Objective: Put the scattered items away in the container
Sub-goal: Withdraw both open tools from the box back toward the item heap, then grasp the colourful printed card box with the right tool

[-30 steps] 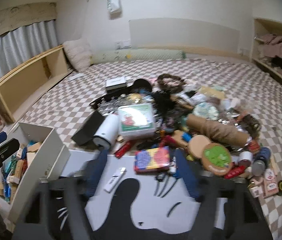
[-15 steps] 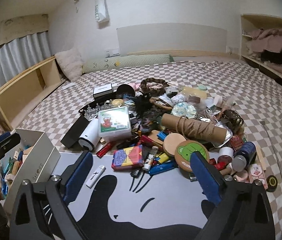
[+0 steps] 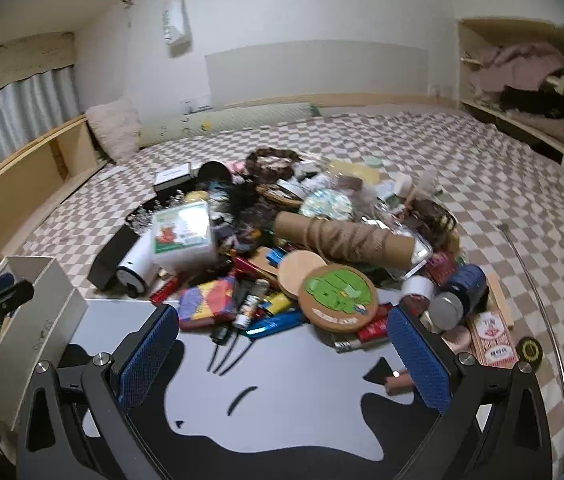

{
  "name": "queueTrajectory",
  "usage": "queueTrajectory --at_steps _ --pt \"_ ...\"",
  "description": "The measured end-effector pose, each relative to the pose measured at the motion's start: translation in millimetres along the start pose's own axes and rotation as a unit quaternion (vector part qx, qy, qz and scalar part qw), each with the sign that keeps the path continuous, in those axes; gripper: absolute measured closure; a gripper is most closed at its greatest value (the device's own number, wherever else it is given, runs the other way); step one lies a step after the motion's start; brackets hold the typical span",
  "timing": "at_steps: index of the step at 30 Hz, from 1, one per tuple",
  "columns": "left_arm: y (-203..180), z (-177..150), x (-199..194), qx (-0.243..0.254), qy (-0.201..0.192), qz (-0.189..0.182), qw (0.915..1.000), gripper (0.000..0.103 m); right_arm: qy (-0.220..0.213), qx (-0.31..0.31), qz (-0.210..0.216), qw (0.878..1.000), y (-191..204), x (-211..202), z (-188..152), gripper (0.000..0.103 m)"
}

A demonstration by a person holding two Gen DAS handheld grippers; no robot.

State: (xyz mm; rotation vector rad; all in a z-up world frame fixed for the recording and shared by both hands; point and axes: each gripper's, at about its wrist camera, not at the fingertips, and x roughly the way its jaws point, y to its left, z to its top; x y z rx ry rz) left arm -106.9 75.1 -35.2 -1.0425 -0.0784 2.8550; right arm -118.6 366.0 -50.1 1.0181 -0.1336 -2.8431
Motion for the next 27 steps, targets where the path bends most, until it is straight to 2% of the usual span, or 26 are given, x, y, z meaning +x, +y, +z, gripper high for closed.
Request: queueTrajectory --at_steps 11,17,24,25,27 --pt "-25 -33 48 0.032 0.070 -0.019 0.9969 0.000 0.055 -0.027 -0.012 0.998 -2 29 -27 0.000" --pt "-26 -47 79 0.026 0.118 -0.027 0.9923 0.000 0.077 -0.039 -0.007 0.996 3 40 -37 0.000" --pt "-23 -61 109 0.020 0.151 -0.038 0.9877 0.002 0.098 -0.051 0.005 0.994 12 51 -45 0.000" --pt "-23 -62 112 0.021 0.153 -0.038 0.9872 0.003 0.100 -0.054 0.005 0.994 14 53 -45 0.000" --pt "-21 -64 120 0.024 0.159 -0.037 0.9863 0.010 0.103 -0.062 0.005 0.993 18 59 -45 0.000"
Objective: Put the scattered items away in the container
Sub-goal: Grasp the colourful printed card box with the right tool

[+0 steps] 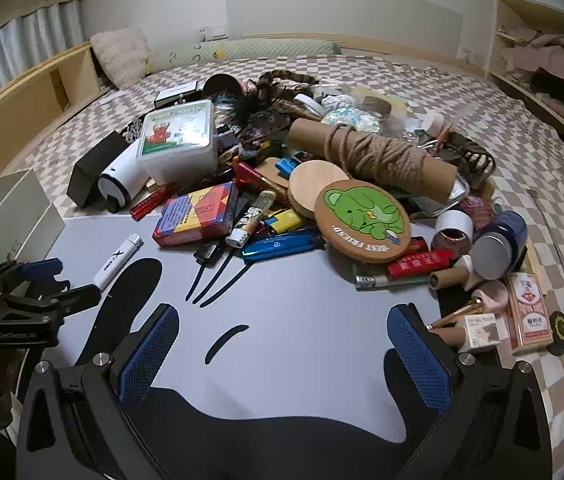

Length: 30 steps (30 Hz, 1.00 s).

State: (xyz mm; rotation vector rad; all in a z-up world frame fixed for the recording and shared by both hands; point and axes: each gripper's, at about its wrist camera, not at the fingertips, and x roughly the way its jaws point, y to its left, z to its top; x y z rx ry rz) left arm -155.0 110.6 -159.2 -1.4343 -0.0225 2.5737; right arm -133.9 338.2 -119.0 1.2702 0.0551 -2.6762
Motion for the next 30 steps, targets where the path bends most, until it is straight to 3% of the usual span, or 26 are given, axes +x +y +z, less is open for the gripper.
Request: queueTrajectory --at_steps 8,14,19,22,29,30 --pt "10 -1 22 0.005 0.009 0.023 0.9997 0.013 0.000 -0.035 -0.004 0.999 12 27 22 0.000" --pt "13 -3 24 0.013 0.001 0.028 0.9995 0.013 0.005 -0.048 -0.030 0.998 23 62 57 0.000" --pt "13 -5 26 0.013 -0.008 0.038 0.9992 0.013 0.012 -0.055 -0.028 0.998 43 93 87 0.000" --pt "16 -7 25 0.008 -0.012 0.033 0.9993 0.012 0.014 -0.054 -0.016 0.998 56 111 101 0.010" --pt "17 -8 27 0.004 -0.018 0.028 0.9994 0.009 0.031 -0.077 -0.009 0.997 83 140 107 0.014" --pt "16 -7 28 0.005 -0.018 0.027 0.9994 0.008 0.035 -0.082 -0.012 0.996 85 144 105 0.019"
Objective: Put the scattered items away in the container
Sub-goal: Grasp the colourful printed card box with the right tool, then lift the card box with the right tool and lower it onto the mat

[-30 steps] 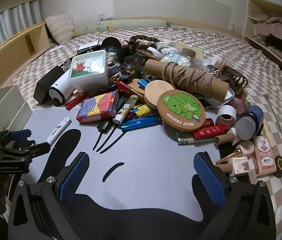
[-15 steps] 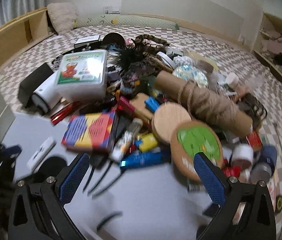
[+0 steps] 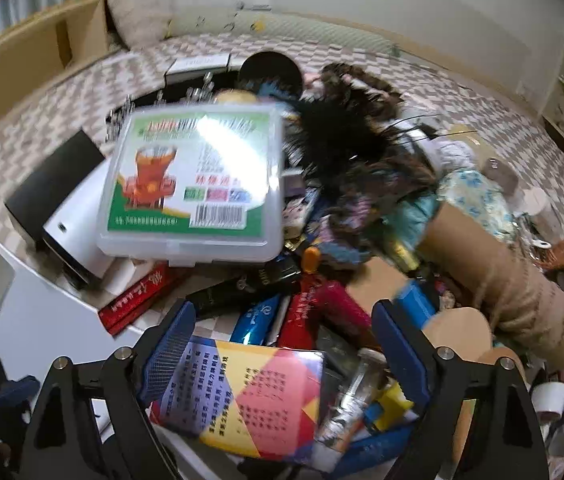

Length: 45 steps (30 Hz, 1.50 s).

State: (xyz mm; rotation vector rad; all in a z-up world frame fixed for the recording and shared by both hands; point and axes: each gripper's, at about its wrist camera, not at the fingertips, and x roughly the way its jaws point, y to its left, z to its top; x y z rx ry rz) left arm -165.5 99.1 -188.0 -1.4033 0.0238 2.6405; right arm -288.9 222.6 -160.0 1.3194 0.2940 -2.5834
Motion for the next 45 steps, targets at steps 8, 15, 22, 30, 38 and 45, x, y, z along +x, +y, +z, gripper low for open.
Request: queueTrajectory --at_steps 8,15,22,30,38,45 --pt "-1 0 3 0.001 -0.004 -0.006 1.0000 0.004 0.002 0.012 0.032 0.999 -4 1 -24 0.025" --pt "-2 -1 2 0.000 -0.011 -0.005 0.9999 0.004 0.009 0.002 0.052 0.999 -7 -21 -60 0.025" --pt "1 -3 -1 -0.009 -0.018 0.000 0.9998 0.011 0.029 0.012 0.082 0.996 -22 -48 -102 0.024" --pt "9 -3 -7 -0.031 -0.027 0.007 0.9991 0.032 0.038 0.003 0.095 0.995 -26 -79 -135 0.024" --pt "16 -4 -12 -0.053 -0.026 0.004 0.9983 0.060 0.030 0.004 0.119 0.992 -14 -110 -155 0.024" --pt "12 -11 -19 -0.041 -0.023 -0.003 0.9989 0.066 0.044 -0.018 0.168 0.985 17 -125 -175 0.024"
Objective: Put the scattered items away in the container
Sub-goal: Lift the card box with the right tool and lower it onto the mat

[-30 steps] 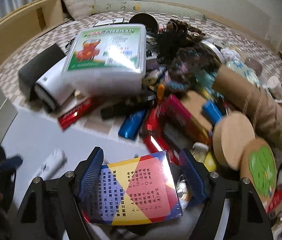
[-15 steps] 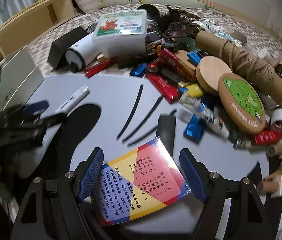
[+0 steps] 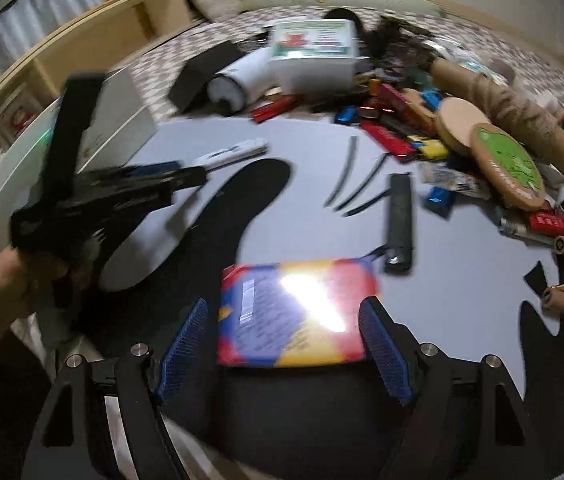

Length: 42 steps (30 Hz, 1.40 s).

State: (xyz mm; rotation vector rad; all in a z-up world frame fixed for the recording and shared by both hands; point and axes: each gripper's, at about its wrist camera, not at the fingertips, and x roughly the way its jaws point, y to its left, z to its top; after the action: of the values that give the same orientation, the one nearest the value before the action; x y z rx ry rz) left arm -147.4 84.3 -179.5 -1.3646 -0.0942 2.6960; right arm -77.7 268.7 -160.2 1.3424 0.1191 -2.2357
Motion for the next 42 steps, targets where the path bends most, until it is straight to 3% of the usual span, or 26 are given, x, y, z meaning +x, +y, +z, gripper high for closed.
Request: queueTrajectory --at_steps 4,7,8,11,12,17,22,27,34,38,40,42 --pt "2 -2 -3 -0.005 0.001 -0.006 1.0000 0.066 0.008 -0.024 0.027 0.999 23 -4 -10 0.024" --pt "6 -1 -4 -0.013 0.002 -0.014 0.9998 0.066 -0.017 -0.038 0.002 0.999 29 -14 -11 0.024" --pt "8 -1 -5 -0.014 0.003 -0.016 0.9998 0.062 -0.026 -0.032 -0.004 0.999 25 -18 -8 0.024" --pt "11 2 -5 -0.014 0.001 -0.015 0.9998 0.033 -0.039 0.003 -0.018 0.999 3 -23 2 0.024" --pt "12 3 -4 -0.013 0.001 -0.014 0.9998 0.032 -0.040 0.017 -0.023 0.999 -6 -23 5 0.024" --pt "11 12 4 0.016 0.004 0.003 0.9999 0.032 -0.029 0.071 -0.042 0.996 -39 -11 5 0.024" --pt "4 22 15 0.057 0.008 0.005 0.9984 0.031 0.000 0.083 0.000 0.997 -42 3 1 0.024" --pt "-6 28 24 0.087 0.011 0.020 0.9960 0.025 0.016 0.047 0.019 0.999 -19 6 -3 0.024" --pt "-11 35 29 0.104 0.007 0.021 0.9943 0.024 0.045 -0.011 0.095 0.994 22 9 -17 0.024" --pt "-9 34 29 0.103 0.008 0.001 0.9946 0.024 0.034 -0.035 0.062 0.997 26 6 -15 0.024" --pt "-10 32 29 0.106 0.008 -0.012 0.9943 0.028 0.024 -0.025 0.052 0.998 18 3 -12 0.024" --pt "-12 31 27 0.111 0.007 -0.020 0.9936 0.043 0.012 -0.016 0.040 0.999 9 1 -7 0.024"
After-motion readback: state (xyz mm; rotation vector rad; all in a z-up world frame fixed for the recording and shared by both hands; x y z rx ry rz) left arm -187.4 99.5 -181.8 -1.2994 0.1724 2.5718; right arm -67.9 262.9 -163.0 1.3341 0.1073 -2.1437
